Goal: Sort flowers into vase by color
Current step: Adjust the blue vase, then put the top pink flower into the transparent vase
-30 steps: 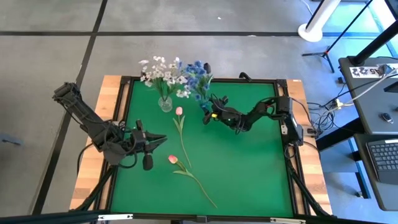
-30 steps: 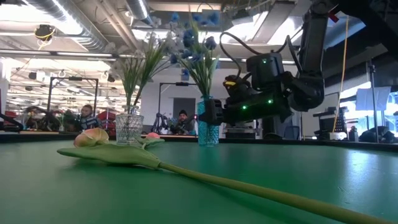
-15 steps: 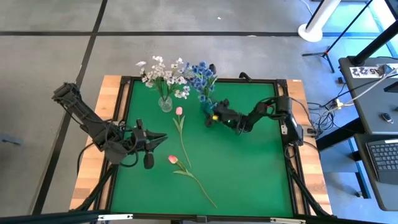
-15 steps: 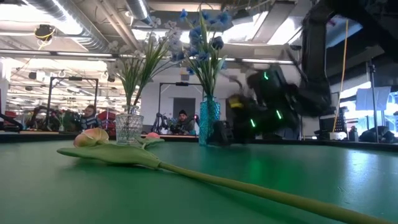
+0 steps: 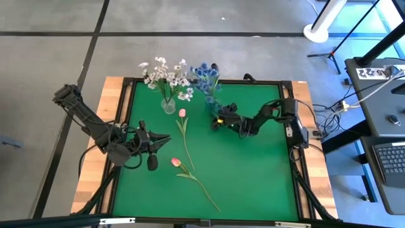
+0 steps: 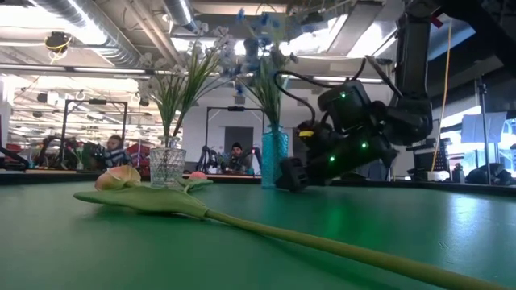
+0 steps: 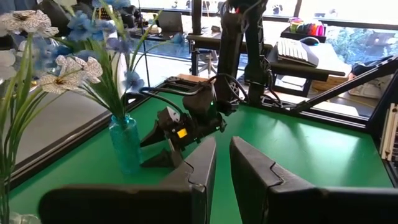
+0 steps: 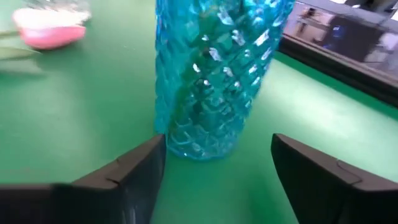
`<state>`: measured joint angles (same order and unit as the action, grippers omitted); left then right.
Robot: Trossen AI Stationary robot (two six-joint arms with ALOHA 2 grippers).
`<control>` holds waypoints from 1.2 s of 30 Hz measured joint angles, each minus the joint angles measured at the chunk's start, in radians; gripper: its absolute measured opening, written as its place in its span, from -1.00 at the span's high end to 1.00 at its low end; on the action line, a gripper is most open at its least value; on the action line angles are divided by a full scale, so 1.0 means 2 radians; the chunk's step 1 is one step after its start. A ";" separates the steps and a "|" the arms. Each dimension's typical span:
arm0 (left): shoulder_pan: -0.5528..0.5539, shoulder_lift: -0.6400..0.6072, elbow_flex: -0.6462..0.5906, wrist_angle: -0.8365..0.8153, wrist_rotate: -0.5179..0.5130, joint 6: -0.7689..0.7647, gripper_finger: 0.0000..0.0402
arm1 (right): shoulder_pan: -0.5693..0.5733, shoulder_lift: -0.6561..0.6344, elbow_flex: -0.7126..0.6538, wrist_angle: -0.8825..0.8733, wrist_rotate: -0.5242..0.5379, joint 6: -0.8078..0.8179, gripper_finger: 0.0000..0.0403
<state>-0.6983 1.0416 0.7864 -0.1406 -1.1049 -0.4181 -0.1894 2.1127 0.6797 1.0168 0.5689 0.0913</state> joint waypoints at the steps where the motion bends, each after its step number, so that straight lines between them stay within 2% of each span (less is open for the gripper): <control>1: 0.000 0.000 0.000 0.000 0.000 0.000 0.78 | 0.000 -0.005 0.000 -0.006 0.006 -0.003 -0.43; 11: 0.000 0.000 0.000 -0.004 0.004 -0.011 0.78 | 0.006 -0.072 -0.013 -0.043 0.012 0.003 -0.42; 16: 0.000 0.000 0.000 -0.005 0.005 -0.011 0.78 | 0.018 -0.113 -0.047 -0.041 0.022 0.004 -0.42; 23: 0.000 0.000 0.000 -0.005 0.005 -0.010 0.78 | 0.041 -0.174 -0.103 -0.040 0.062 0.009 -0.42; 30: 0.000 0.000 0.000 -0.004 0.005 -0.008 0.78 | 0.086 -0.244 -0.141 -0.039 0.099 0.009 -0.42; 36: 0.000 -0.004 0.000 -0.004 0.005 -0.023 0.78 | 0.158 -0.300 -0.143 -0.038 0.096 0.010 -0.42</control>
<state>-0.6983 1.0336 0.7866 -0.1491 -1.0949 -0.4648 0.1267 1.5121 0.3927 0.9413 0.7599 0.1104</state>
